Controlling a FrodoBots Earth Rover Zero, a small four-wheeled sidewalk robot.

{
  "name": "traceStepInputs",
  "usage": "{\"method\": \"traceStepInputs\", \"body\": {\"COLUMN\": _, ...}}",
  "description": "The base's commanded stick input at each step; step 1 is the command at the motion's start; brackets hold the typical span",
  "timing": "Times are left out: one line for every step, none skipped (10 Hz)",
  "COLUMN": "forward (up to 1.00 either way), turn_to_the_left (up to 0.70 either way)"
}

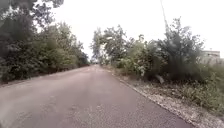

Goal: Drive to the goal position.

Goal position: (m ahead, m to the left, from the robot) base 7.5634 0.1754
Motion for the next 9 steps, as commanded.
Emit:
{"method": "traceStepInputs", "body": {"forward": 0.70, "turn_to_the_left": 0.00}}
{"method": "traceStepInputs", "body": {"forward": 0.70, "turn_to_the_left": 0.00}}
{"method": "traceStepInputs", "body": {"forward": 0.70, "turn_to_the_left": 0.00}}
{"method": "traceStepInputs", "body": {"forward": 0.70, "turn_to_the_left": 0.00}}
{"method": "traceStepInputs", "body": {"forward": 0.70, "turn_to_the_left": 0.00}}
{"method": "traceStepInputs", "body": {"forward": 0.70, "turn_to_the_left": 0.34}}
{"method": "traceStepInputs", "body": {"forward": 0.70, "turn_to_the_left": 0.35}}
{"method": "traceStepInputs", "body": {"forward": 0.70, "turn_to_the_left": 0.28}}
{"method": "traceStepInputs", "body": {"forward": 0.70, "turn_to_the_left": 0.08}}
